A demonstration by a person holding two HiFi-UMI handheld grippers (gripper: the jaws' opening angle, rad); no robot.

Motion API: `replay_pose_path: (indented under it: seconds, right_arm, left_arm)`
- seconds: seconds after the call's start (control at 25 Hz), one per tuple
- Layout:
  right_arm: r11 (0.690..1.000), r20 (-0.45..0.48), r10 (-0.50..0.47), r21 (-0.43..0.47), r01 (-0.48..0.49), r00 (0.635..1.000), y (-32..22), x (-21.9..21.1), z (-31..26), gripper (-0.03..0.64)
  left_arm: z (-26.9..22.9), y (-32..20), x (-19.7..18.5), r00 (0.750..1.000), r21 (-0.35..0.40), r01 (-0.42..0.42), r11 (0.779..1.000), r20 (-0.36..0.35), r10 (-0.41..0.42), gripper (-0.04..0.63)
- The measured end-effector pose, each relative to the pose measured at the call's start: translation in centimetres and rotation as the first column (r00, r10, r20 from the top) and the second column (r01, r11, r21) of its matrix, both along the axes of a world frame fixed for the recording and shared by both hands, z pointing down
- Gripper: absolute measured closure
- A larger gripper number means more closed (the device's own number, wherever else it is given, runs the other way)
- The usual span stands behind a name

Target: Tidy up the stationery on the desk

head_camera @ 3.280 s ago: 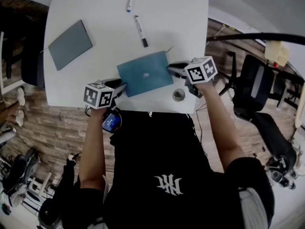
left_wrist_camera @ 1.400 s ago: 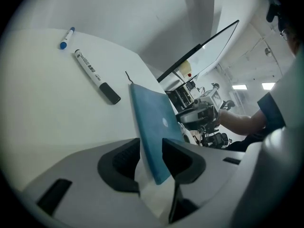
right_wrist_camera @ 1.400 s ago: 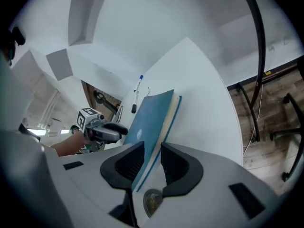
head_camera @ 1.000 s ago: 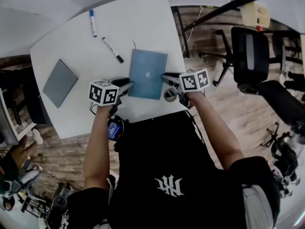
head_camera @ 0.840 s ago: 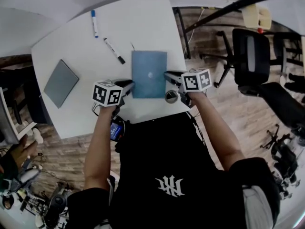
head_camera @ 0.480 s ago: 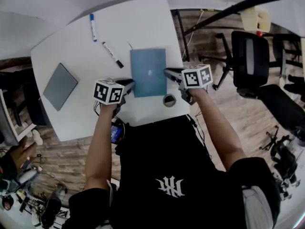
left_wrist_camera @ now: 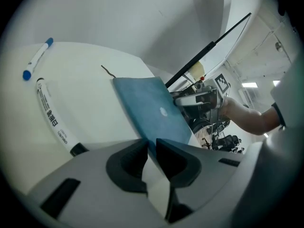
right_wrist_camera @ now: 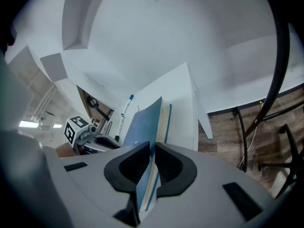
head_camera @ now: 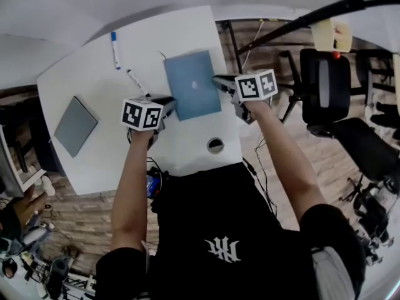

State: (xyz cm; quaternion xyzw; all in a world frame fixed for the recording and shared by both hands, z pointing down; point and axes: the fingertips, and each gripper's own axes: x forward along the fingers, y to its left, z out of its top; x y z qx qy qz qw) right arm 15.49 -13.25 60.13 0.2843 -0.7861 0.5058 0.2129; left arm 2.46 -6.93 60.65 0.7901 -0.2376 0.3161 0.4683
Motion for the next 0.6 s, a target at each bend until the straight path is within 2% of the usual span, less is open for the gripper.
replay_pose_path:
  seconds: [0.24, 0.6]
  right_arm:
    - [1.000, 0.011, 0.007, 0.030, -0.008, 1.000, -4.4, 0.4, -0.2, 0.558]
    - [0.996, 0.052, 0.066, 0.064, -0.070, 0.996, -9.9, 1.5, -1.1, 0.558]
  left_arm:
    - [0.0, -4.0, 0.7, 1.000, 0.001, 0.006, 1.000, 0.006, -0.006, 0.538]
    - [-0.3, -9.5, 1.9, 0.999, 0.030, 0.028, 0.999, 0.023, -0.029, 0.537]
